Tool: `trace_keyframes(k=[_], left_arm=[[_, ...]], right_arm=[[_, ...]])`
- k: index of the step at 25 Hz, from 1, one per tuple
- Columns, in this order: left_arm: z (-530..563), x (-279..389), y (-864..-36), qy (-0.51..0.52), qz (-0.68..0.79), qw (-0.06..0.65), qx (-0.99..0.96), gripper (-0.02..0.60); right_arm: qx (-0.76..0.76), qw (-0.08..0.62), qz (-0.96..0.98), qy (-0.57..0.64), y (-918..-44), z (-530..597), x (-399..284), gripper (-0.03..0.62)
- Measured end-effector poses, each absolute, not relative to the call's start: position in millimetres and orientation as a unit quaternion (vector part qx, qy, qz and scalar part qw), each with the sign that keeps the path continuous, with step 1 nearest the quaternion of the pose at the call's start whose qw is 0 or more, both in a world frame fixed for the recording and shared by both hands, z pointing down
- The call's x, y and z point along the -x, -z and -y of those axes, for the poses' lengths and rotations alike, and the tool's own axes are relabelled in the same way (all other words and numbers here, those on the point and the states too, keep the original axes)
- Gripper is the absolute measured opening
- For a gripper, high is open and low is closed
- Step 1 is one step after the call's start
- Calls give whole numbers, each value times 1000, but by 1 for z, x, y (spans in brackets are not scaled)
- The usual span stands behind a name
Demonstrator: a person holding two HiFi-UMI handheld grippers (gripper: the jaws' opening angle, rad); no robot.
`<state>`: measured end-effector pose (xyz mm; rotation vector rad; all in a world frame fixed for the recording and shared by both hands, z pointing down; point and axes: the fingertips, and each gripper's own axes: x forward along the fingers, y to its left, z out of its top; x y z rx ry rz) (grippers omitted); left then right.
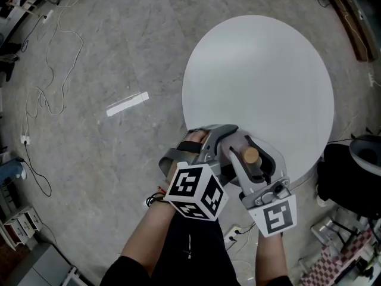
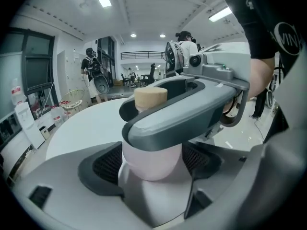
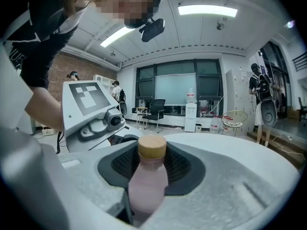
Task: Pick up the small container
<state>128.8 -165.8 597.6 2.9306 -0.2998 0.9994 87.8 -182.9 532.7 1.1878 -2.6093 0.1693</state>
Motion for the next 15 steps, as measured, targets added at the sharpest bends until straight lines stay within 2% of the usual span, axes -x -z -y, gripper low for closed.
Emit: trace_keyframes(k=[15], left_arm=[[166, -135, -608, -348, 92, -13, -933, 359]], right_arm=[[-406, 127, 903, -55, -534, 180, -89, 127]])
